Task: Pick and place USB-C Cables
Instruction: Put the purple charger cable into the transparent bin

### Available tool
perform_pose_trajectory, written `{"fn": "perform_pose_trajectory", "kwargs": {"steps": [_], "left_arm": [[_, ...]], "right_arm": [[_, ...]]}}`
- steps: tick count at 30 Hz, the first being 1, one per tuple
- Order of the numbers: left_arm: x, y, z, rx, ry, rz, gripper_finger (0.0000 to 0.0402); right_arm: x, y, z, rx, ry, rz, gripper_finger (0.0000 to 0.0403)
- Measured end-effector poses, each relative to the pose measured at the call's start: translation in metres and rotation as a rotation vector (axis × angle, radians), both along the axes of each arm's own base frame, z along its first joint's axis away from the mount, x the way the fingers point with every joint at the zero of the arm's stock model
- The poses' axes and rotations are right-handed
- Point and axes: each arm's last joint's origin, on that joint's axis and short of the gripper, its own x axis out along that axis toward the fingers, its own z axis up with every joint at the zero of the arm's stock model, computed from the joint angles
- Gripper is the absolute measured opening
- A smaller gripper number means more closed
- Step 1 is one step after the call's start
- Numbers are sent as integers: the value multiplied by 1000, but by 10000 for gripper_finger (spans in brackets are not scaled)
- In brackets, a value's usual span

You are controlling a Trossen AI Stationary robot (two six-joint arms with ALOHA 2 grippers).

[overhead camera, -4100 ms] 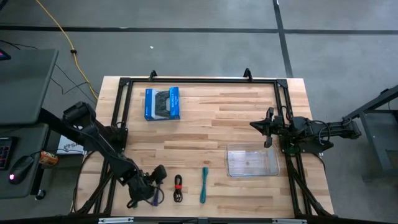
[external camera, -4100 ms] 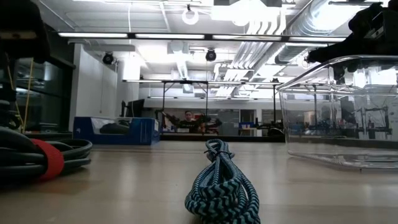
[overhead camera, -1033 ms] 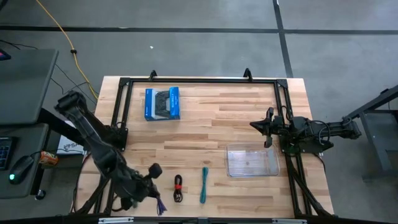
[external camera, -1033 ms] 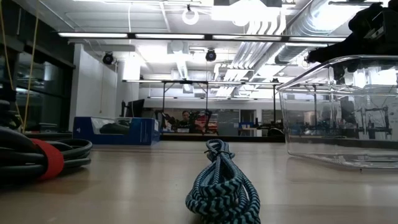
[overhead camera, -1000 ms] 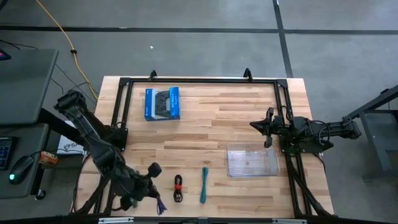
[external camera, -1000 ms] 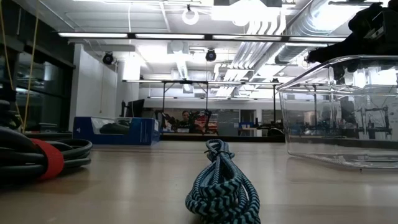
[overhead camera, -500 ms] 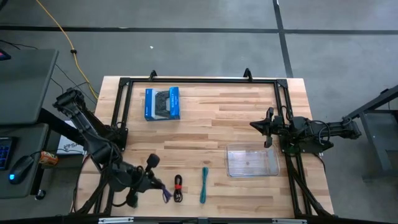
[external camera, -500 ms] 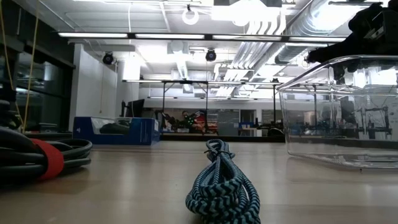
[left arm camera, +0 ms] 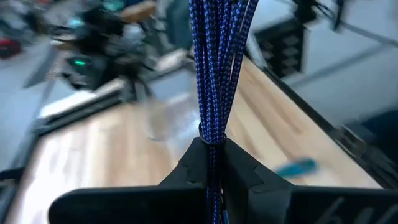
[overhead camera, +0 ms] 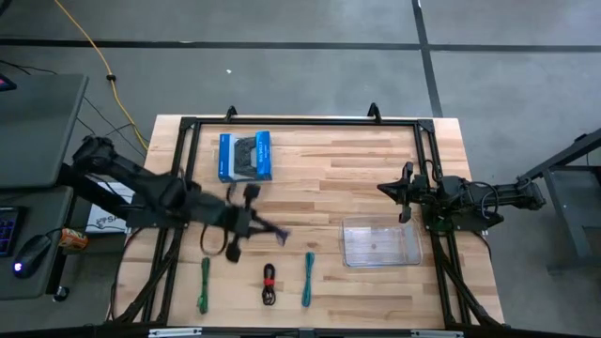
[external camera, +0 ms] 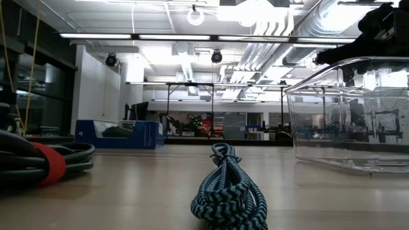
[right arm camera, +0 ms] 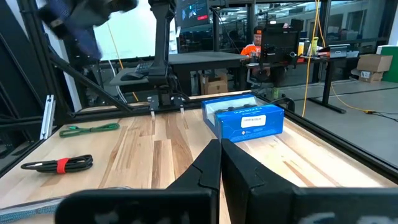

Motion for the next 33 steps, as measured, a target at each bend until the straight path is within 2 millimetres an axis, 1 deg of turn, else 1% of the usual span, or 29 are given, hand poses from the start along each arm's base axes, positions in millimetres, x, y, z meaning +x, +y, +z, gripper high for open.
{"fn": "perform_pose_trajectory", "kwargs": {"steps": [2, 5, 8, 11, 16, 20, 25, 33], "left_arm": [[-1, 14, 2, -13, -54, 26, 0], [-7, 30, 2, -42, -142, 53, 0], [-17, 42, -5, -84, -240, 89, 0], [-32, 49, -17, -122, -330, 110, 0], [-56, 54, -35, -180, -473, 119, 0], [-68, 55, -50, -209, -521, 115, 0], [-72, 55, -64, -249, -574, 110, 0], [-72, 55, -64, -257, -593, 105, 0]], "right_arm": [[0, 0, 0, 0, 0, 0, 0], [0, 0, 0, 0, 0, 0, 0], [0, 0, 0, 0, 0, 0, 0], [0, 0, 0, 0, 0, 0, 0], [0, 0, 0, 0, 0, 0, 0], [0, 0, 0, 0, 1, 0, 0], [0, 0, 0, 0, 0, 0, 0], [0, 0, 0, 0, 0, 0, 0]]}}
